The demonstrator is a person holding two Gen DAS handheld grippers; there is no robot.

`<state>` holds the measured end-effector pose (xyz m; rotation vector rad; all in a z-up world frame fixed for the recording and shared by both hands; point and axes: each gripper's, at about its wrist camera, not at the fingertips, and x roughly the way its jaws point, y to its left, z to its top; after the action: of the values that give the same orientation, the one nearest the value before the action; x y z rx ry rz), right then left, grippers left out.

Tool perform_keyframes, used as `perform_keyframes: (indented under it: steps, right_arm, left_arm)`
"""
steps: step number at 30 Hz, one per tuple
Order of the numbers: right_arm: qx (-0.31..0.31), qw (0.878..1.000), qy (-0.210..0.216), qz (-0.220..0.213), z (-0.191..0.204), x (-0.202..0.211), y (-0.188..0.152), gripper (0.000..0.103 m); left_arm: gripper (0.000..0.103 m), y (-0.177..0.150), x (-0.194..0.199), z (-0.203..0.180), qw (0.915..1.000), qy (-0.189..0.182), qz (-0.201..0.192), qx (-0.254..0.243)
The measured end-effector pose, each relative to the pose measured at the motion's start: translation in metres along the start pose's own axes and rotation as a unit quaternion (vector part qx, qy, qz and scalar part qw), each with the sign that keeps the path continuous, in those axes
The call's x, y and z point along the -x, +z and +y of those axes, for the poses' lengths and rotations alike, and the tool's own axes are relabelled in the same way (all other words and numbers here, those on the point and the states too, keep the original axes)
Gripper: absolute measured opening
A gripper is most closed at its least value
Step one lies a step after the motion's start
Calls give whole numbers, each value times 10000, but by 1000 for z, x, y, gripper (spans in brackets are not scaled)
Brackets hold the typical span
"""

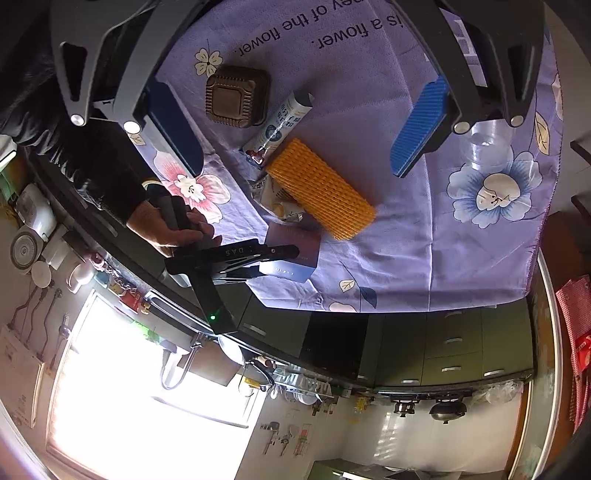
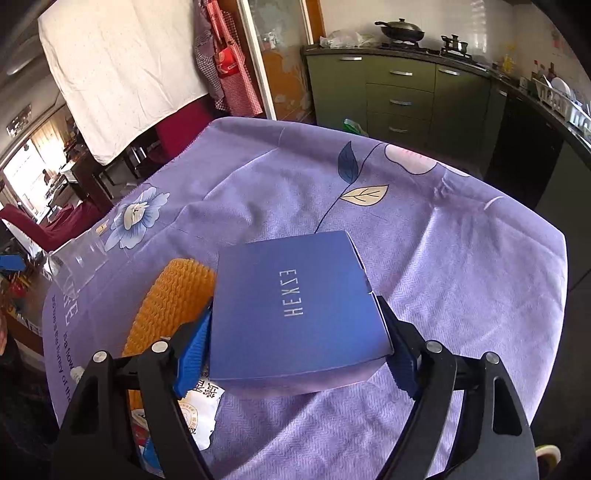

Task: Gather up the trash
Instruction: 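Carry the purple box over the trash bin and open the right gripper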

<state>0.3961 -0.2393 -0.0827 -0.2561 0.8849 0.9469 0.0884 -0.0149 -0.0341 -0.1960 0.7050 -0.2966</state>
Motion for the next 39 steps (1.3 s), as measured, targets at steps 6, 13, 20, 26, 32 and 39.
perform_keyframes:
  steps: [6,13,20,26,32,39]
  right_arm:
    - [-340,9987,-203,-317,8,52,-20,78]
    - [-952,9922,-540,-599,0,132,-65,76]
    - [-2109,9605,-1740,-521,-70,207,-131,76]
    - [-3015,9218,-2437,-66,-150,208,-188,76]
    - [-3437,8968,-2777,226,-204,190,-210,82]
    - [-3359,8934,-2984,-40,-174,207,-209,86]
  left_arm:
    - [96,-5,9,-10,9999,-67,-70,-127]
    - [96,-9,11,-30,9993,-205,-74,-319]
    - [96,-12,2,-47,9982,-372,8,-470]
    - [96,-14,-8,-60,9972,-436,148,-585]
    - [96,-15,-17,-68,9961,-455,303,-695]
    - [96,-25,-29,-75,9934,-531,601,-819]
